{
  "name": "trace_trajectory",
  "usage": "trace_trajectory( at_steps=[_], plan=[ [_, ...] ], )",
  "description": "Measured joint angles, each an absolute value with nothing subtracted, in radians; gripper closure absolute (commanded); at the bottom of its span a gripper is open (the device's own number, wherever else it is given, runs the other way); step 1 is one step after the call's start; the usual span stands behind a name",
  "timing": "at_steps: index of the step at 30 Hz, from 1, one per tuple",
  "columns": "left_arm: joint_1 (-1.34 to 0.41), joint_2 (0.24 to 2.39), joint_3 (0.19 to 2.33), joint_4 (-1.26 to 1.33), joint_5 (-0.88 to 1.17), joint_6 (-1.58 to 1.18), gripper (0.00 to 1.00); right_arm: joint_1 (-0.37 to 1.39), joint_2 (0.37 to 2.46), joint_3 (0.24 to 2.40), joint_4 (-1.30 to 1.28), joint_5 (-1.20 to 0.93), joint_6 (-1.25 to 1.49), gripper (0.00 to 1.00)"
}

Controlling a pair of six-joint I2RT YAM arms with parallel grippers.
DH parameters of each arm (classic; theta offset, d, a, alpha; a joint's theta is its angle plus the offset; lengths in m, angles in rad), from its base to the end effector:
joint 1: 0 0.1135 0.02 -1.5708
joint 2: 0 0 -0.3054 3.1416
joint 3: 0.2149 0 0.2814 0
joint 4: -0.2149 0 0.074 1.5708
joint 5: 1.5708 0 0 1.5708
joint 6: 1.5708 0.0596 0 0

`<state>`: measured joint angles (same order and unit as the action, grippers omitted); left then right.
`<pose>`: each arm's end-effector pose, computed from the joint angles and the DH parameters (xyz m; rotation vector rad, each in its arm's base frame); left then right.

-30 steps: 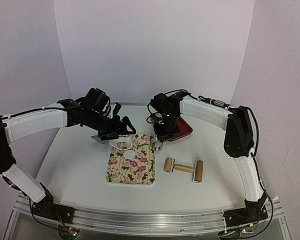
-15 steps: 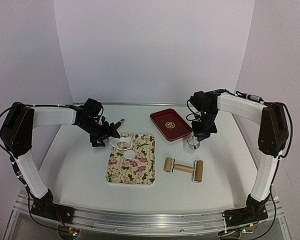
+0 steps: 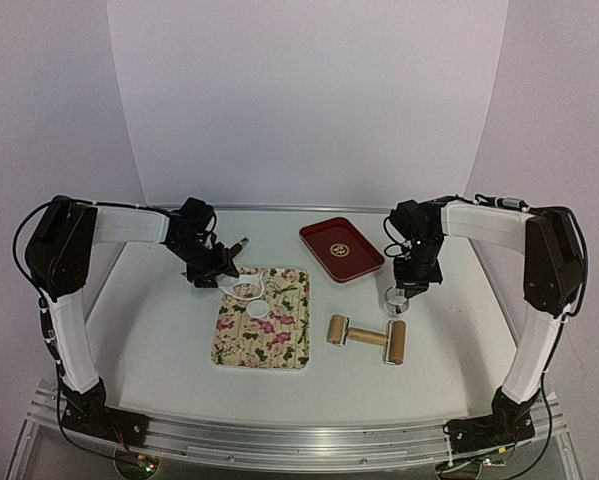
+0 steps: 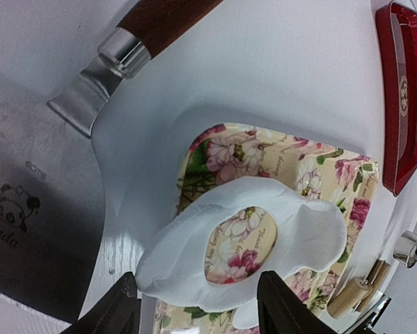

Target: Roll out the dumpling wrappers from the dough

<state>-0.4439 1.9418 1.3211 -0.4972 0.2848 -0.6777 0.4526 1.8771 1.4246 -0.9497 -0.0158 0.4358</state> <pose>0.3962 -0.2070 0.1691 -0.2370 2.8190 -0.6898 0.3665 0.1793 0.2068 -0.0271 2.9932 0.1300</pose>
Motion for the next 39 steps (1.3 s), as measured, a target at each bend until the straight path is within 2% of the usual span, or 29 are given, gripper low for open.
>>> trace_trajectory(
  at_steps=[6,18,31,36,39],
  plan=[
    [-0.444,1.998,1.357,-0.498,0.290,-0.672,0.50,0.452,1.877,1.427,-0.934,-0.016,0.442,1.00],
    [-0.444,2.009,1.407,-0.453,0.346,-0.656,0.49,0.452,1.877,1.427,-0.931,-0.016,0.449,1.00],
    [-0.444,2.125,1.511,-0.378,0.408,-0.661,0.49,0.452,1.874,1.372,-0.925,-0.016,0.472,1.00],
    [-0.444,2.131,1.538,-0.363,0.414,-0.672,0.43,0.452,1.870,1.356,-0.925,-0.008,0.481,0.96],
    [-0.444,2.131,1.568,-0.369,0.406,-0.664,0.34,0.452,1.867,1.354,-0.925,-0.002,0.486,0.92]
  ],
)
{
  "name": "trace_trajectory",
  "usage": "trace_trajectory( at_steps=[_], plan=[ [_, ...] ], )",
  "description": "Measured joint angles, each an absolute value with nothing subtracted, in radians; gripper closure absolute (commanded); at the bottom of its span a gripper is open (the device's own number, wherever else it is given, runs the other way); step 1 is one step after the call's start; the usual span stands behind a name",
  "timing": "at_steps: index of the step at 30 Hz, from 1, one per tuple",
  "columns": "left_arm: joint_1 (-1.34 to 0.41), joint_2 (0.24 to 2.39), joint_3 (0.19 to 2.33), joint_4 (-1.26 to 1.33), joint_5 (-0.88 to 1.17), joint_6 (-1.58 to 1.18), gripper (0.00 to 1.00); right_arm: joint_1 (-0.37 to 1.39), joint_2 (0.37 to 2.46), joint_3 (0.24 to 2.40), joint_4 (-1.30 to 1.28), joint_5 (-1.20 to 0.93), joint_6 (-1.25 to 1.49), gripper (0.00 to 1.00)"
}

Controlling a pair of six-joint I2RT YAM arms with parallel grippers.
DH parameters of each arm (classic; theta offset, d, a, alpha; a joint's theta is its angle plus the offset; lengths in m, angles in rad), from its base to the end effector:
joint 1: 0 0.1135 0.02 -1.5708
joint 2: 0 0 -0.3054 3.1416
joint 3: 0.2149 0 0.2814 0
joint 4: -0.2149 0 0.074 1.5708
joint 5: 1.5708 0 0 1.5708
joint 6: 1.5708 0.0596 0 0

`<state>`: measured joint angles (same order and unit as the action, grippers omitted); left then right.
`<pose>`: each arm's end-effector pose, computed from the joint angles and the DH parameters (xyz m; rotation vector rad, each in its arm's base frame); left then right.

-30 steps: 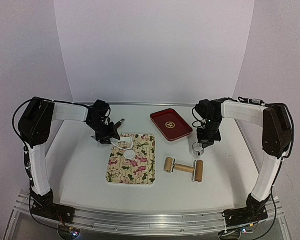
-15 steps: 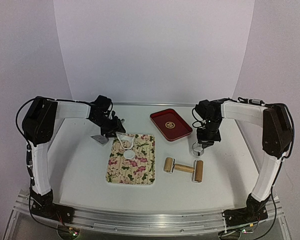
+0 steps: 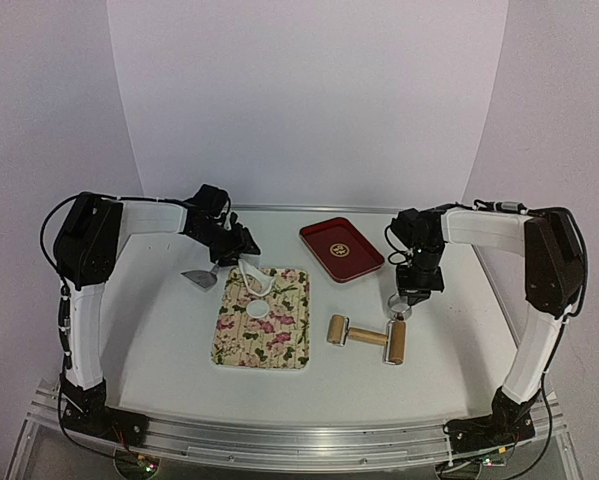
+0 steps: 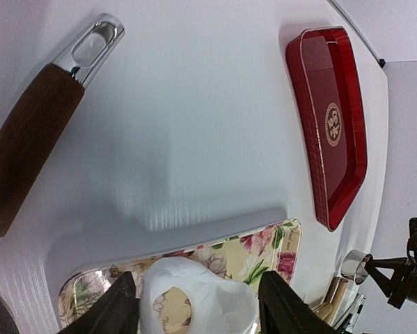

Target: Roll out the dumpling wrappers from the dough

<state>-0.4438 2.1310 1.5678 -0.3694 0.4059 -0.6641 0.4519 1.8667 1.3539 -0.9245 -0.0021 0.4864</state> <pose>0.4627 -0.2460 0.1728 -0.1125 2.6599 -0.9265 0.3561 0.1730 0.1906 0.0519 3.0216 0.0942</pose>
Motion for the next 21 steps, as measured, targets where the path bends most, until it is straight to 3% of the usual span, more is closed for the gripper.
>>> trace_trajectory(
  at_steps=[9,16,21],
  plan=[
    [-0.438,2.132,1.631,-0.478,0.310,-0.584,0.14,0.452,1.863,1.345,-0.927,0.014,0.496,0.79],
    [-0.397,2.131,1.695,-0.576,0.283,-0.504,0.12,0.450,1.861,1.346,-0.928,0.027,0.497,0.60],
    [-0.353,2.156,1.842,-0.626,0.280,-0.395,0.16,0.449,1.831,1.355,-0.935,0.037,0.495,0.54]
  ],
)
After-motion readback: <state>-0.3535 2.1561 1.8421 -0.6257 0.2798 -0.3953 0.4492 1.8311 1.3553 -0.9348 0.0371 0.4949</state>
